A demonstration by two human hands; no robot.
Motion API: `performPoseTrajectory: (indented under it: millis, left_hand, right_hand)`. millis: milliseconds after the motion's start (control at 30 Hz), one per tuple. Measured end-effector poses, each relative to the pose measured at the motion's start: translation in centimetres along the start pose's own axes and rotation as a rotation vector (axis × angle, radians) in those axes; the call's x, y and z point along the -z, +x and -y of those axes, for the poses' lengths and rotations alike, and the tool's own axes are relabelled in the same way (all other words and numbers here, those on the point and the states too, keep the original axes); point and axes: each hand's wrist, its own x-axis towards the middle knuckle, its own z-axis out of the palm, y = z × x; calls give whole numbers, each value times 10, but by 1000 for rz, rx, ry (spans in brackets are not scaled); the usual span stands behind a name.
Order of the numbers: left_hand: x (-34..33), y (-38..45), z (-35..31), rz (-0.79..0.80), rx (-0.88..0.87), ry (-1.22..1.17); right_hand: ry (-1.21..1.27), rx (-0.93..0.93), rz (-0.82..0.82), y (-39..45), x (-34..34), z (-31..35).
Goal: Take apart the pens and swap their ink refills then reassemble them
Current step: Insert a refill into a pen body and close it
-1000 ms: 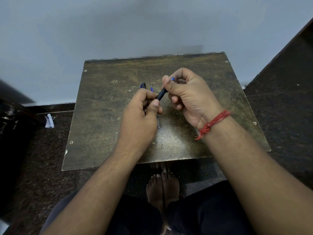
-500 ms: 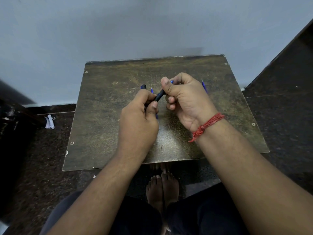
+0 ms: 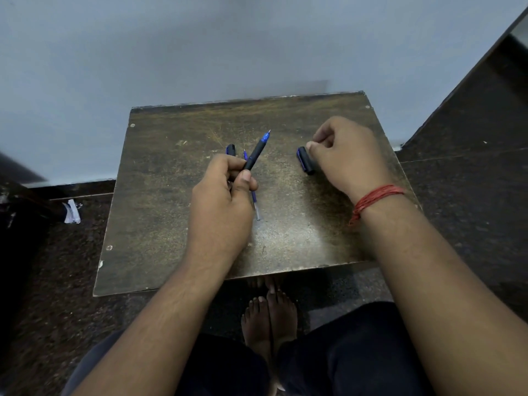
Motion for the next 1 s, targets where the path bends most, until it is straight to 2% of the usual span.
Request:
performPoseTrajectory:
  millis: [100, 233, 300, 433, 700, 833, 1000]
  left_hand:
    - [1, 0, 0, 1, 1, -3]
    - [0, 1, 0, 0, 6, -5]
    - [0, 1, 0, 4, 7, -11]
    - [0, 2, 2, 8, 6, -13]
    - [-2, 1, 4, 23, 3, 20]
    - [-3, 1, 4, 31, 8, 18]
    - [-4, 0, 5, 45, 7, 22]
  right_hand:
    - [-189, 40, 99, -3, -6, 7]
    - [-217, 81, 189, -5, -14, 15]
    - [-102, 103, 206, -5, -17, 18]
    - [353, 96, 155, -8, -15, 25]
    - [1112, -161, 132, -13, -11, 30]
    - [1234, -222, 97, -12, -10, 29]
    - [1193, -178, 65, -13, -10, 32]
